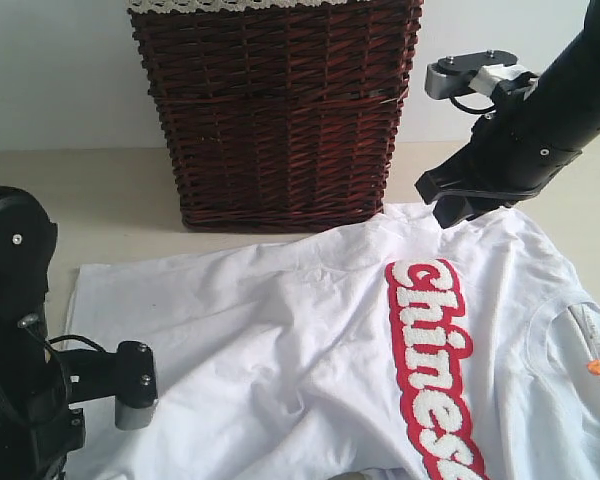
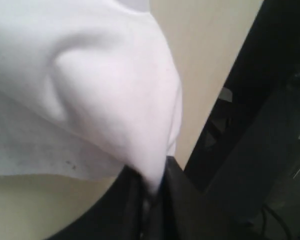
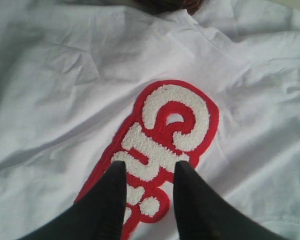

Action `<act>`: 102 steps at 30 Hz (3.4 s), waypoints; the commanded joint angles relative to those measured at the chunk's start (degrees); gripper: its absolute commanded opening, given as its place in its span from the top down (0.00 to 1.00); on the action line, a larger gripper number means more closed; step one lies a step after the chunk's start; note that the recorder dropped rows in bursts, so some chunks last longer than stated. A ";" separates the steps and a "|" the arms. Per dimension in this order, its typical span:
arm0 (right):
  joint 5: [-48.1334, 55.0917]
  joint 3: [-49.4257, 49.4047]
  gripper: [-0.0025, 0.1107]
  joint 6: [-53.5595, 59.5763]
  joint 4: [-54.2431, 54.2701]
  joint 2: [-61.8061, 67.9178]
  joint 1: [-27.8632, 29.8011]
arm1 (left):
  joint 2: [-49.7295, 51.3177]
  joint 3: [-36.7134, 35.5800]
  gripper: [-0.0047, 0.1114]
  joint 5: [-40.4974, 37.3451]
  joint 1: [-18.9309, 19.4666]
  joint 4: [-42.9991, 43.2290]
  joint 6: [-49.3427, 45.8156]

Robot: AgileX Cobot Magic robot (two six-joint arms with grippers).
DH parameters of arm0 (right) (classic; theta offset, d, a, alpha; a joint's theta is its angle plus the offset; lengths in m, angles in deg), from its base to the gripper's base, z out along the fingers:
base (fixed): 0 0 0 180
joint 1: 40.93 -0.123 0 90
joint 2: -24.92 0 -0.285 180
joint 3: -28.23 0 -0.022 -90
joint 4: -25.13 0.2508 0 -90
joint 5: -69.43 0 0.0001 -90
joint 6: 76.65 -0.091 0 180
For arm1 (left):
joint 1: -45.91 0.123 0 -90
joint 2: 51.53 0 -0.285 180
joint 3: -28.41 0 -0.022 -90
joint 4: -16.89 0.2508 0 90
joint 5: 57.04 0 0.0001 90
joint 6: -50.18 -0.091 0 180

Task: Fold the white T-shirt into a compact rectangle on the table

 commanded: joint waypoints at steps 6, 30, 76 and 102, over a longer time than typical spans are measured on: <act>-0.13 -0.17 0.70 0.66 0.68 -0.60 0.00 | -0.42 0.19 0.46 15.73 2.32 12.28 11.47; 0.02 -0.17 0.70 1.55 3.16 -0.60 0.00 | -17.97 -5.86 0.83 10.39 -11.93 -3.31 15.10; 0.62 -0.17 0.70 1.69 3.72 -0.60 0.00 | -16.62 -1.30 0.61 17.65 -9.98 38.32 59.97; 1.28 -0.17 0.70 2.10 4.32 -0.60 0.00 | -7.83 -18.01 0.61 32.10 -8.12 37.51 32.95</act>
